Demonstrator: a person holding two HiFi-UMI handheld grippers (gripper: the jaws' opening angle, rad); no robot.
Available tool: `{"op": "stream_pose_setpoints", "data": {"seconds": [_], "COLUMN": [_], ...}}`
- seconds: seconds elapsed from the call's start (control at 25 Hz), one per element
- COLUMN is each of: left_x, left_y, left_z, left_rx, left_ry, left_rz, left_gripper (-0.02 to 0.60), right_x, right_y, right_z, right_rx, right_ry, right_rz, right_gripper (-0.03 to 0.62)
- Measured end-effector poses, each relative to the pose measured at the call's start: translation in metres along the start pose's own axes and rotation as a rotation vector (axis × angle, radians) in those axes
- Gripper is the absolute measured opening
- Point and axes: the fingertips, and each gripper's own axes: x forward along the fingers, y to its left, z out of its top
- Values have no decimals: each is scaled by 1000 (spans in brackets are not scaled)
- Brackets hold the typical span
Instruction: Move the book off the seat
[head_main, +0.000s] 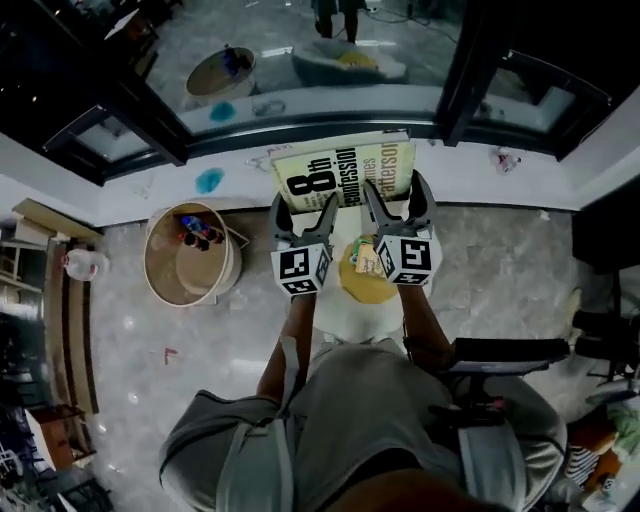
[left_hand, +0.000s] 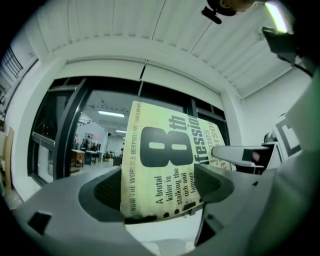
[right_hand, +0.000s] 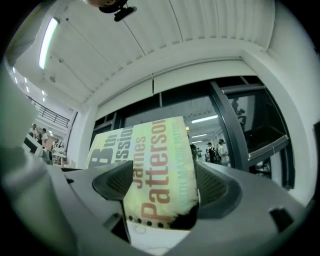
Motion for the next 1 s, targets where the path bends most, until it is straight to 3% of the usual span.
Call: {"op": "stream_pose_setpoints", "data": {"seconds": [0.2, 0.44, 0.6, 0.84, 1.0], "left_x": [-24, -45, -70, -157, -222], "left_y": [1, 7, 28, 110, 170], "left_z": [44, 50, 48, 56, 58], "left_rx": [53, 55, 73, 102, 104], "left_ry": [-89, -89, -70, -24, -29], "left_rz": [25, 99, 202, 465, 592], "left_gripper": [425, 425, 425, 425, 425], "right_x": [-11, -10, -4, 12, 9], "right_y": [22, 35, 63, 182, 271], "right_z": [38, 41, 30, 4, -6], "right_rx": [-44, -19, 26, 129, 151], "right_ry": [-54, -58, -29, 54, 61], "right_rz": [53, 113, 205, 445, 564], "right_gripper": [376, 376, 376, 376, 376]}}
